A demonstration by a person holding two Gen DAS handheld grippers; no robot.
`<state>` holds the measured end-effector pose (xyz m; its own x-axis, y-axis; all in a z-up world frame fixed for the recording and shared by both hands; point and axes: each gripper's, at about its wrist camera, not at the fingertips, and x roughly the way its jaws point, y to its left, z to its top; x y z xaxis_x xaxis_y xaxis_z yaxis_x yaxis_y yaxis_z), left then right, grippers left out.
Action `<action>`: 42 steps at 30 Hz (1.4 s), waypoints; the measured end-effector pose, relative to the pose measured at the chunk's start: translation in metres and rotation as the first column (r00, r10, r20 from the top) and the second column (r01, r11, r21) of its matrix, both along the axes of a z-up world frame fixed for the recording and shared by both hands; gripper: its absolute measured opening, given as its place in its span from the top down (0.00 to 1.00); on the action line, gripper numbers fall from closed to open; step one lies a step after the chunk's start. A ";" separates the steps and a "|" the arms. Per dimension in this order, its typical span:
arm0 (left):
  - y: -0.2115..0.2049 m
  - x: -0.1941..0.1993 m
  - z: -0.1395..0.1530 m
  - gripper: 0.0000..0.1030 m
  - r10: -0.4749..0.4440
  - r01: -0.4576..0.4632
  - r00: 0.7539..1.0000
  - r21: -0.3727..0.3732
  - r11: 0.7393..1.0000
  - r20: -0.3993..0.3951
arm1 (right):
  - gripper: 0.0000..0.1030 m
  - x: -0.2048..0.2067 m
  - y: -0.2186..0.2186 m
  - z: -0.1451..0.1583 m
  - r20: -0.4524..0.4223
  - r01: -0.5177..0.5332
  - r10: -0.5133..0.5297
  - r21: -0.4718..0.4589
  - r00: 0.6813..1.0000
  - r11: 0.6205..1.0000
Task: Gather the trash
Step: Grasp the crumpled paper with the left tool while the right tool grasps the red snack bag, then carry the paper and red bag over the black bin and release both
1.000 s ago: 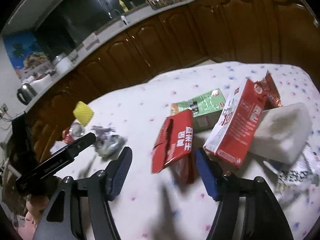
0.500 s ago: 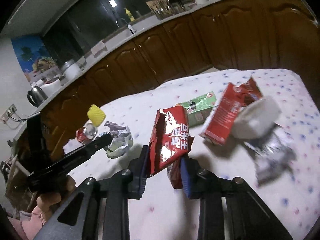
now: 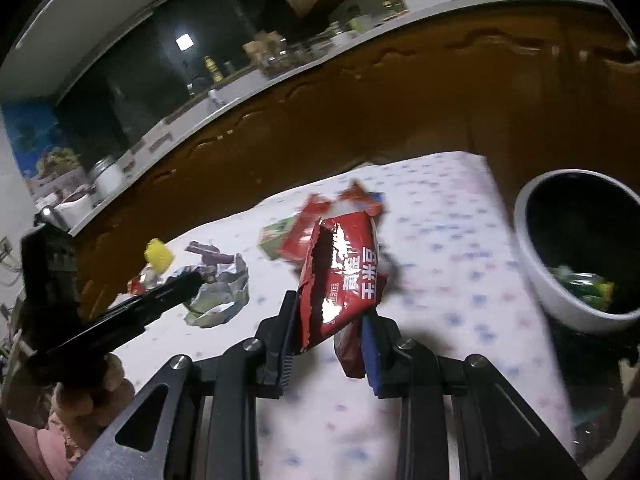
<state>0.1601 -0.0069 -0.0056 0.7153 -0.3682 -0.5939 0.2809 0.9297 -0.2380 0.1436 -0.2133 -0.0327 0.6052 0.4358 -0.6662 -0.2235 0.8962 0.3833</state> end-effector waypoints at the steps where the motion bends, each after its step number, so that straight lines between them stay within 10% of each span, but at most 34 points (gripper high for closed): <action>1: -0.010 0.000 -0.001 0.78 -0.018 0.018 1.000 0.005 1.000 0.000 | 0.72 -0.002 -0.007 0.000 -0.001 0.015 -0.015 -0.002 1.000 1.000; 42: -0.236 0.087 -0.006 0.77 -0.256 0.265 0.963 0.137 0.954 -0.078 | 0.69 0.022 -0.192 0.003 -0.013 0.309 -0.316 -0.165 0.949 0.936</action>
